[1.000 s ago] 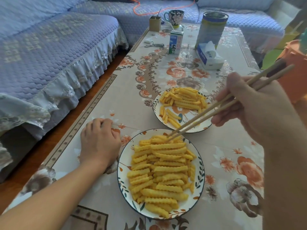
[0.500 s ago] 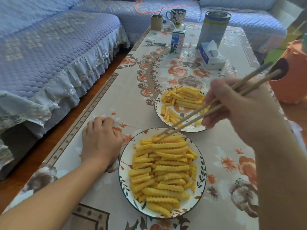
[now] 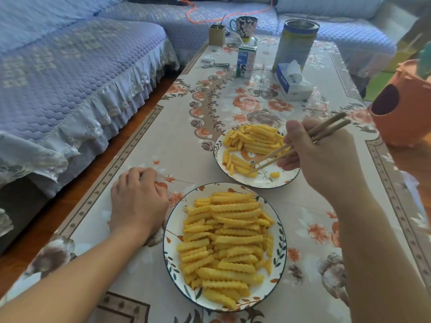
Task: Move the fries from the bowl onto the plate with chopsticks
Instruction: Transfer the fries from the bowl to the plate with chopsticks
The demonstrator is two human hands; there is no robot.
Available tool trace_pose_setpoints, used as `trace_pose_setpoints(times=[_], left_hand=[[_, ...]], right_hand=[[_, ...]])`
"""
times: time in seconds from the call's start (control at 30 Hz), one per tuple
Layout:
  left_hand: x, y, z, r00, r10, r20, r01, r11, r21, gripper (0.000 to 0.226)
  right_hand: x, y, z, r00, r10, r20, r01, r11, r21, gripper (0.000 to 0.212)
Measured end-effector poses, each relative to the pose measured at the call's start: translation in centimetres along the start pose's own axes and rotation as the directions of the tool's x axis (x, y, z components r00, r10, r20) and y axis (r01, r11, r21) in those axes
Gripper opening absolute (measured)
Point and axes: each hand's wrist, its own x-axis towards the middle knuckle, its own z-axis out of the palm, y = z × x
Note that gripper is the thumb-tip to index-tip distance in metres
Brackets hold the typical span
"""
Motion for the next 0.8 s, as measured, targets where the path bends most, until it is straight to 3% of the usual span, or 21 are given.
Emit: trace_pose_setpoints(times=[0.27,0.63,0.8], left_hand=[[0.0,0.3,-0.3,1.000,-0.002,-0.013,0.002,1.000,-0.015,0.039],[-0.1,0.4,-0.4,1.000,0.007,-0.019,-0.007,1.000,-0.004,0.035],[0.0,0.2,-0.2,1.000,-0.004,-0.011,0.004,1.000,-0.004,0.027]], right_hand=[[0.9,0.6,-1.3,0.998,0.053,-0.022,-0.051,0.996,0.079,0.037],[0.7,1.0,-0.5,0.998,0.046,-0.048,-0.042,0.996,0.080,0.036],[0.3,-1.3,-3.0,1.000,0.016,-0.019,-0.010,0.958,0.288,0.042]])
